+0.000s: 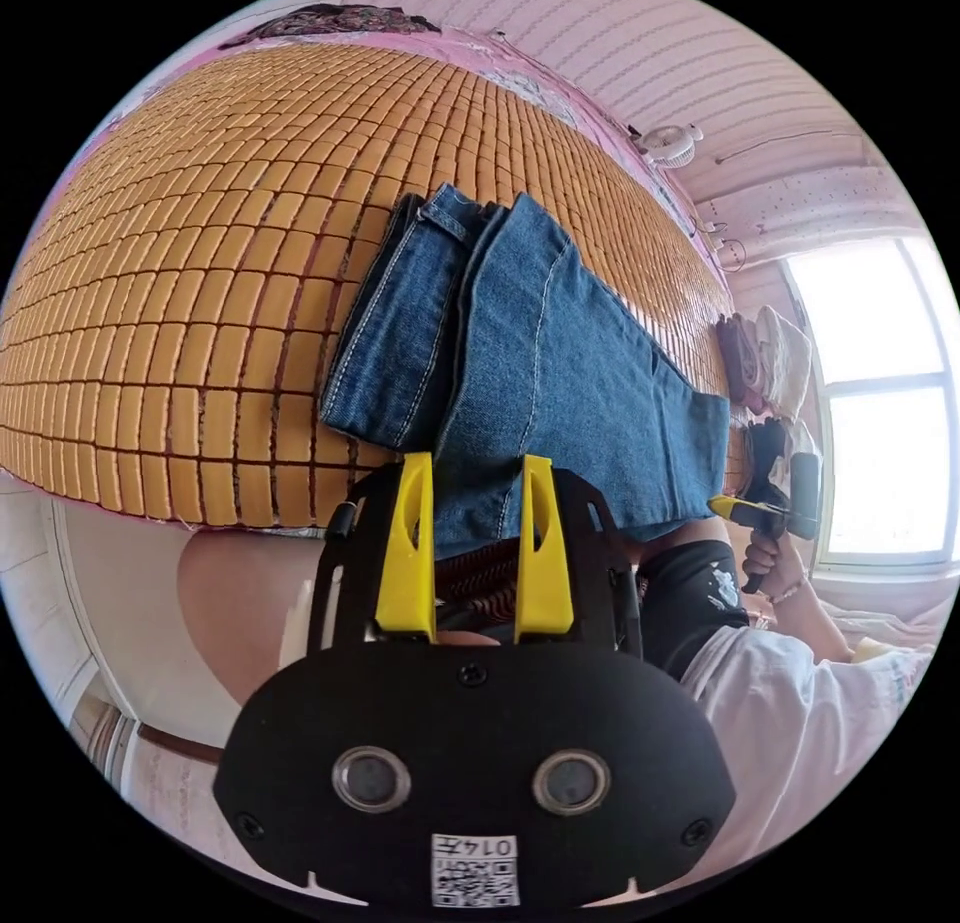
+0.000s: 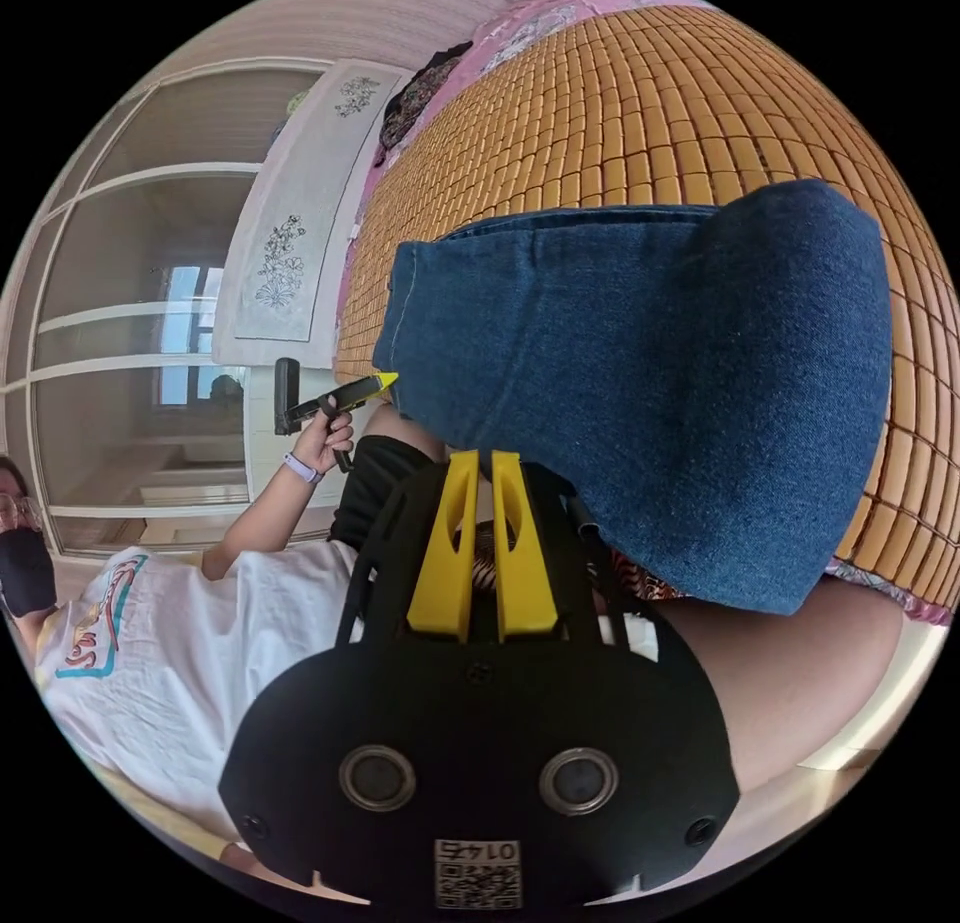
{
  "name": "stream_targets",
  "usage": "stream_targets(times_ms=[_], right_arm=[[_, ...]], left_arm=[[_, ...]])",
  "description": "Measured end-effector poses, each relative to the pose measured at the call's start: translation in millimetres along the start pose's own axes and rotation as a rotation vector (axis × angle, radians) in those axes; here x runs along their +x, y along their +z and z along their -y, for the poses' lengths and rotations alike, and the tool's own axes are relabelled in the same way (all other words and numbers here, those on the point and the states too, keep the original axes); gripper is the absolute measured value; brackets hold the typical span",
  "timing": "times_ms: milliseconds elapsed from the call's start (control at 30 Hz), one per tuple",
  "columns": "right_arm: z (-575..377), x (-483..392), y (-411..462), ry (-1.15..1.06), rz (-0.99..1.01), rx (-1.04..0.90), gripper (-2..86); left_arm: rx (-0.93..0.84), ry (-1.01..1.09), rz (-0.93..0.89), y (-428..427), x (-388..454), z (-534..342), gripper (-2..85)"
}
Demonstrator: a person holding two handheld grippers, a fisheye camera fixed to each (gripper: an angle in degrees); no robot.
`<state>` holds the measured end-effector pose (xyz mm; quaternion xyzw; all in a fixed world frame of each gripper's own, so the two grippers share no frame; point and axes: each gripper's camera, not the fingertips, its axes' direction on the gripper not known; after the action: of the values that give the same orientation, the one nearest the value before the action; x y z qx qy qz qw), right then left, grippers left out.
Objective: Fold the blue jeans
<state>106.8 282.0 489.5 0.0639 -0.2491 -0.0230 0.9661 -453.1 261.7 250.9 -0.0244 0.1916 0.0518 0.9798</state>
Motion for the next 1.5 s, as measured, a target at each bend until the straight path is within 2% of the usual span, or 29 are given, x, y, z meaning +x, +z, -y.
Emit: stream_targets(times_ms=[167, 433, 567, 633, 667, 733, 800, 867, 1000, 1167, 1267, 1333, 1500], right_arm=[[16, -6, 13, 0.031, 0.047, 0.012, 1.1], [45, -31, 26, 0.002, 0.022, 0.012, 0.8], [58, -45, 23, 0.002, 0.065, 0.052, 0.7], [61, -54, 22, -0.010, 0.066, 0.067, 0.7], [63, -61, 22, -0.024, 0.068, 0.076, 0.7], [66, -69, 24, -0.036, 0.073, 0.086, 0.6], [70, -75, 31, -0.039, 0.063, 0.069, 0.6], [77, -84, 44, -0.034, 0.031, 0.031, 0.7], [84, -106, 52, -0.061, -0.061, 0.020, 0.7], [94, -141, 54, -0.128, -0.396, 0.034, 0.1], [110, -167, 71, -0.214, -0.584, -0.022, -0.2], [126, -185, 87, -0.301, -0.611, -0.081, -0.3], [194, -230, 141, -0.453, -0.667, -0.258, -0.4]], left_arm=[[-0.016, 0.085, 0.086, -13, 35, -5, 4.2], [0.147, 0.333, 0.168, -75, 151, 4, 3.6], [0.241, 0.427, 0.153, -112, 194, 13, 2.3], [0.253, 0.437, 0.209, -121, 198, 12, 1.4], [0.243, 0.413, 0.295, -118, 190, 12, 1.0], [0.157, 0.307, 0.377, -93, 158, 18, 0.7], [-0.012, 0.133, 0.335, -43, 99, 26, 0.3], [-0.052, 0.055, 0.325, -18, 74, 21, 0.2], [0.019, -0.045, 0.217, -18, 64, 11, -0.1], [0.039, -0.084, 0.148, -36, 71, -11, -0.4], [0.144, -0.021, 0.128, -56, 94, -40, -0.6], [0.183, 0.068, 0.116, -58, 120, -53, -0.7], [0.062, 0.350, -0.017, 17, 221, -53, -0.9]])
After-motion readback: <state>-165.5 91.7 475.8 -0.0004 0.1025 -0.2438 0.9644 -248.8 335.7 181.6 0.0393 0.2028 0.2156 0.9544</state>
